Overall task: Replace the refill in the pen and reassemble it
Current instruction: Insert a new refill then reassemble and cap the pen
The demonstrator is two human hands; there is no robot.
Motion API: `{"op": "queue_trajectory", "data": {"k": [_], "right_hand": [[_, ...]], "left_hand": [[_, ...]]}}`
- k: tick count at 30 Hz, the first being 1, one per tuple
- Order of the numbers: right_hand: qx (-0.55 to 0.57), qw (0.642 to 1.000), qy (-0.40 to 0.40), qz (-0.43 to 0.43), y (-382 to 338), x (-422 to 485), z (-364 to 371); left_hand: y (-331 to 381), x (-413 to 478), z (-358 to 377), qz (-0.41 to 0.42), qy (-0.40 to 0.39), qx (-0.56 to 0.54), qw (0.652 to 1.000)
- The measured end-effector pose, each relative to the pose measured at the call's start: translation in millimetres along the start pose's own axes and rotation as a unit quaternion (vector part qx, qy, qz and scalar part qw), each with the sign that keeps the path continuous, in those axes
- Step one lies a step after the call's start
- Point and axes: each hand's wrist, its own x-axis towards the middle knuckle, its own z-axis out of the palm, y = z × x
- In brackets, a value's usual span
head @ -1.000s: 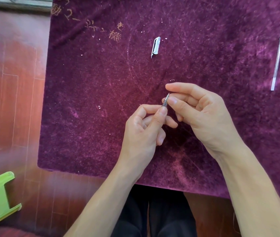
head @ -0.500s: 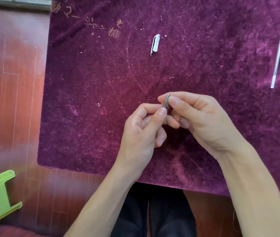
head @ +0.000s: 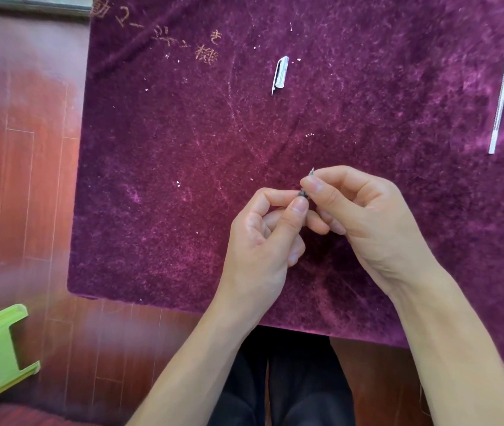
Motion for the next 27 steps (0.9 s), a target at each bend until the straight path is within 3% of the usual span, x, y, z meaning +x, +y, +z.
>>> {"op": "queue_trajectory", "data": {"k": [27], "right_hand": [[0.031,0.999,-0.023,0.012,0.9,-1.0,-2.3]], "left_hand": [[-2.9,-3.2,1.6,-0.004,-0.013,0.015,1.000]]}}
